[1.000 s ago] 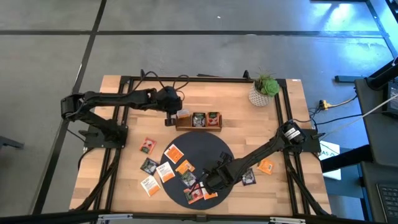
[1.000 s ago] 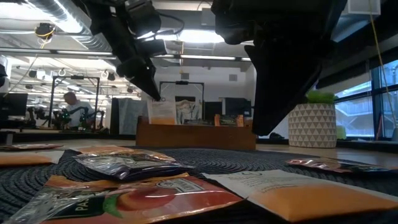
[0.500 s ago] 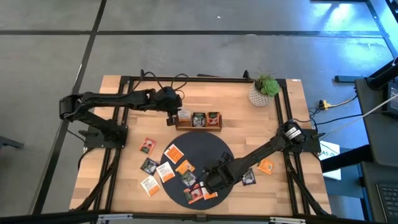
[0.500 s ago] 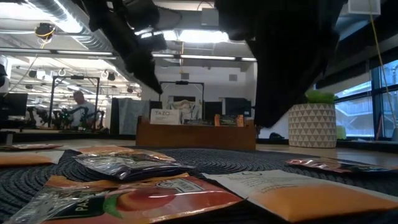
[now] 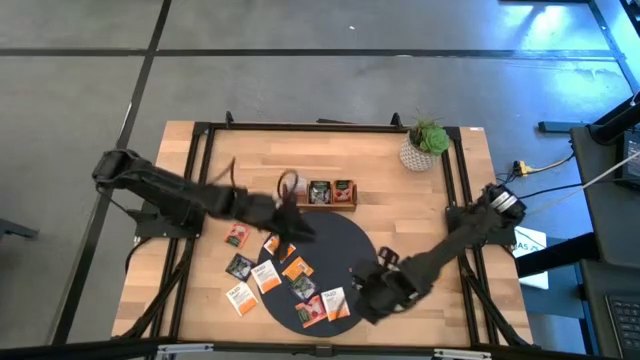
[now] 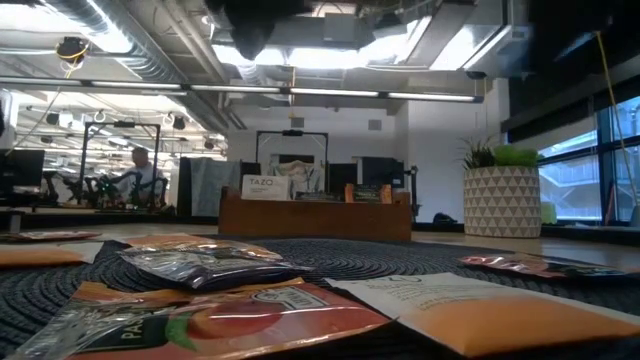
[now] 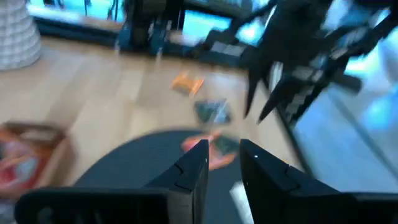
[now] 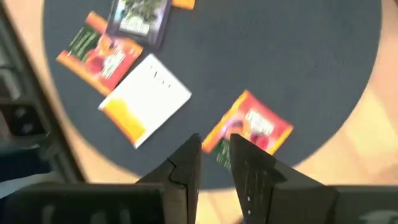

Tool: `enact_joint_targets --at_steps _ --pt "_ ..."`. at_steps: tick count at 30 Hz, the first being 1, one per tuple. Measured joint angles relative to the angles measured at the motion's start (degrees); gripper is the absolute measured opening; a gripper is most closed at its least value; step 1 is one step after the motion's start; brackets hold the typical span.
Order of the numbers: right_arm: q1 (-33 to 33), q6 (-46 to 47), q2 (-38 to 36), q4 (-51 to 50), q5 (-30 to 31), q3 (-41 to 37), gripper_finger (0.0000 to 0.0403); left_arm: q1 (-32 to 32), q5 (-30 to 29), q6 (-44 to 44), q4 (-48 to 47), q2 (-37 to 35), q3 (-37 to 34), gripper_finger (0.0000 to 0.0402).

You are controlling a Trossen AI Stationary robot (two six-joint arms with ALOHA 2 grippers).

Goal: Pick & Place Tea
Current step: Put the orange tea bag into the right of the wooden organizer

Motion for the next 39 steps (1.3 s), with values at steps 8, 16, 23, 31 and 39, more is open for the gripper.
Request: enact_joint_targets --at_steps 8,16,23,31,39 --pt "7.24 14.26 -3.12 10.42 0.01 -9.69 0.0087 -5.56 -5.02 -12.47 15.21 17.17 3.72 0.0088" --pt "10.37 25.58 -3.19 13.75 0.09 -13.58 0.0088 -3.07 -4.06 -15.31 0.44 34.87 23.51 0.0084" --pt "10.14 39.02 -3.19 13.78 1.43 -19.02 0.0108 -1.14 -0.89 -18.62 -3.72 43.05 30.77 0.0084" --pt "10.14 38.73 -3.19 15.94 -1.62 -21.94 0.0114 -0.71 -1.4 -20.87 -4.18 45.33 30.82 0.0084" --pt "9.97 38.57 -3.19 16.15 0.11 -21.97 0.0114 -0.71 -3.99 -21.19 -4.71 45.55 30.81 0.0084"
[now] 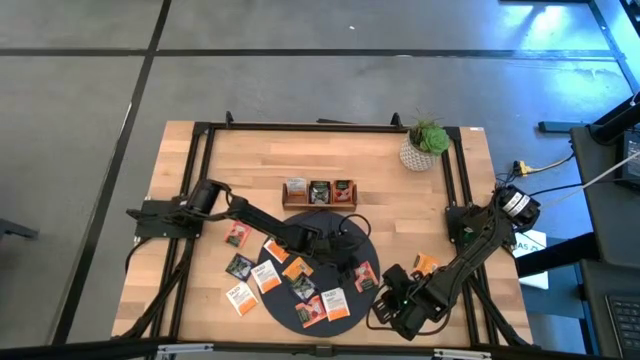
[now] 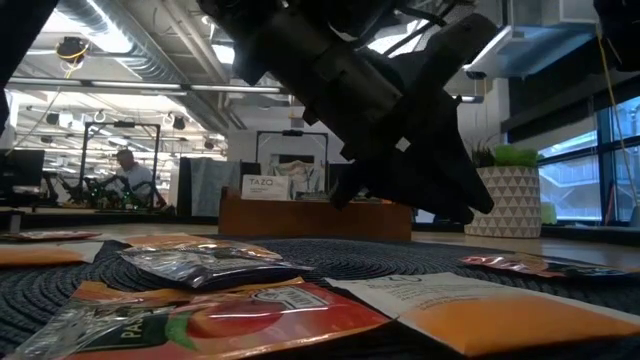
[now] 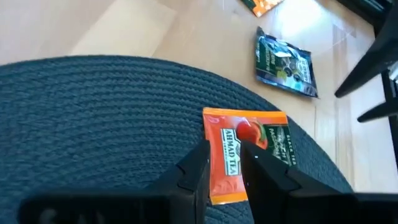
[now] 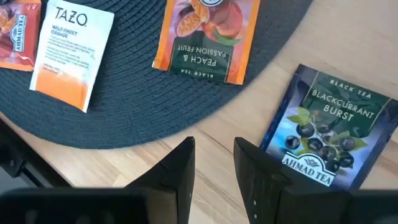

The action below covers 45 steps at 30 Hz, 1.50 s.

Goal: Pick & Place Tea
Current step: Put the orange tea bag into the right of the wooden organizer

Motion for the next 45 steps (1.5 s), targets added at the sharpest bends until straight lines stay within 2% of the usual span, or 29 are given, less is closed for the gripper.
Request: enact_joint_targets --at_steps 12,16,22,32,38,45 --pt "0.0 -0.04 0.0 -0.02 0.02 0.0 0.0114 -0.32 -0.34 0.08 -0.08 0.07 0.0 0.0084" --pt "0.0 -0.04 0.0 -0.02 0.04 0.0 0.0114 -0.9 -2.35 -0.5 0.07 1.6 -0.15 0.0084" --pt "-0.02 0.07 0.02 0.07 0.04 0.02 0.0114 -0.92 -1.08 -2.44 1.65 4.02 0.07 0.0084" --pt "-0.02 0.42 0.04 1.02 0.07 0.02 0.0114 -0.92 -1.32 -2.44 -0.08 3.91 0.11 0.0085" --pt "-0.69 1.69 0.04 1.59 0.04 0.02 0.0114 -2.04 -5.48 -1.52 -4.41 3.74 0.24 0.0084" --pt "-1.05 4.06 0.04 2.92 0.04 0.02 0.0114 -2.91 -7.97 -1.05 -4.77 3.83 0.15 0.0085"
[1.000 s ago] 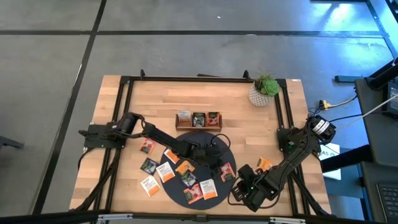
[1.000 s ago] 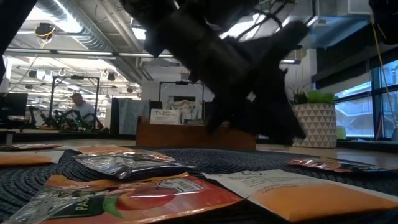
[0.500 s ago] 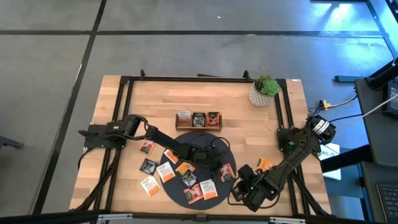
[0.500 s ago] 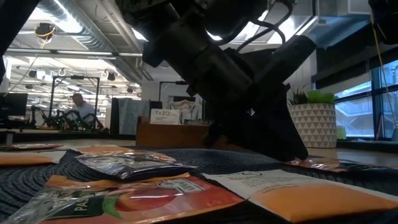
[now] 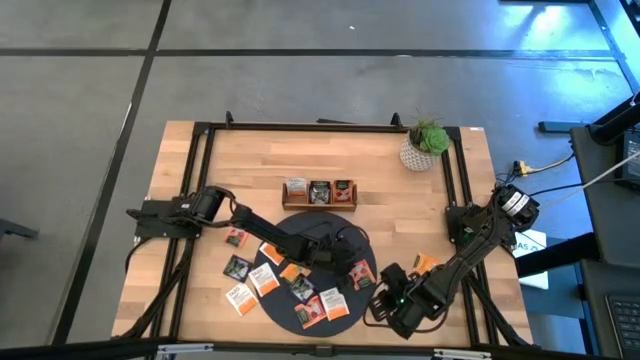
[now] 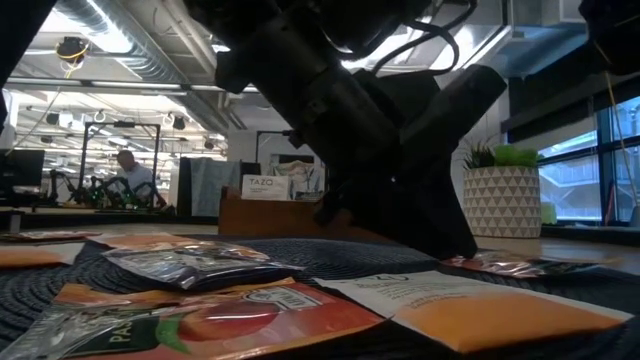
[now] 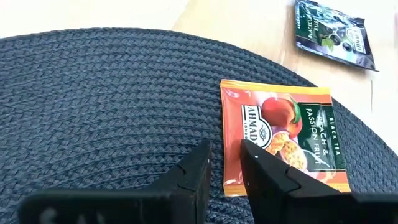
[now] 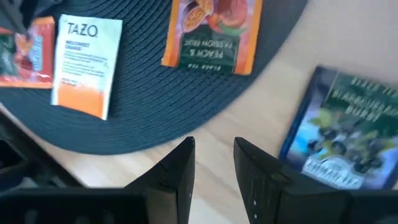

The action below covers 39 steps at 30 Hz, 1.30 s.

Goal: Pick & Place Tea
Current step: Put the orange tea bag into the right of the wooden organizer

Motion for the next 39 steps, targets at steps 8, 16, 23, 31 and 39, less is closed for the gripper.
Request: enact_joint_targets --at_steps 8,16,23,31,39 --pt "-0.6 7.34 0.0 2.72 4.07 -0.24 0.0114 0.49 2.4 -2.36 -0.28 0.04 -0.07 0.0083" --pt "-1.19 12.97 0.0 16.33 11.64 -6.61 0.0171 0.94 4.44 -3.42 -0.43 0.02 -0.13 0.0083" --pt "-1.18 18.37 0.02 20.25 9.9 -9.92 0.0251 0.94 4.57 -3.85 -0.41 0.02 -0.15 0.0085" --pt "-2.94 18.39 0.02 18.24 10.43 -9.97 0.0263 0.92 4.78 -3.92 -0.35 0.02 -0.15 0.0083" --pt "-5.2 14.21 0.02 19.27 8.59 -9.97 0.0259 0.86 5.26 -4.44 -0.26 0.02 -0.16 0.0083"
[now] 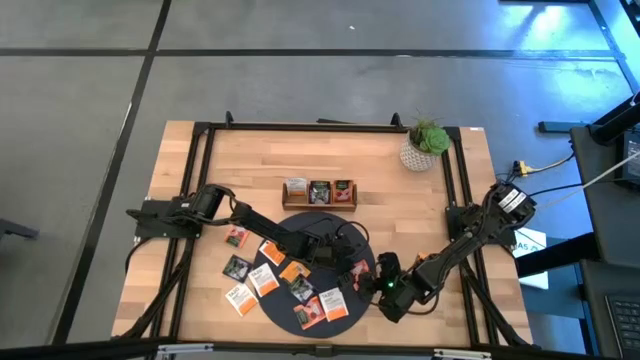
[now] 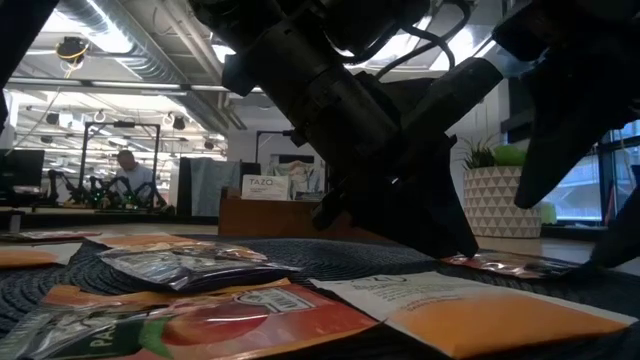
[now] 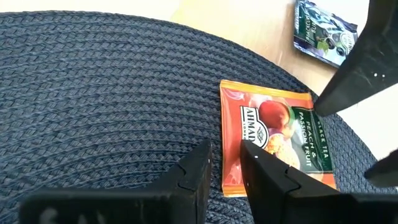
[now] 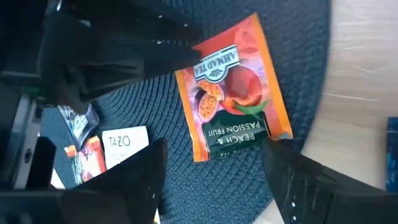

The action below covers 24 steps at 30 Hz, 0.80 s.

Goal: Pick & Place Tea
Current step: Put the orange tea bag into the right of the wooden organizer

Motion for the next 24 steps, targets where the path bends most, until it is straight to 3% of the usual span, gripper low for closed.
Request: enact_joint_targets --at_steps 9,16,24 --pt "0.0 0.1 0.49 -1.22 -3.85 0.0 0.0258 0.0 0.02 -1.2 0.0 0.0 -0.01 0.0085" --pt "0.04 0.41 3.81 3.99 0.28 0.23 0.0257 0.0 0.31 -2.51 0.07 0.0 -0.03 0.0082" --pt "0.16 -1.63 4.11 4.64 0.27 0.12 0.0215 0.0 0.43 -2.67 0.09 0.0 -0.03 0.0085"
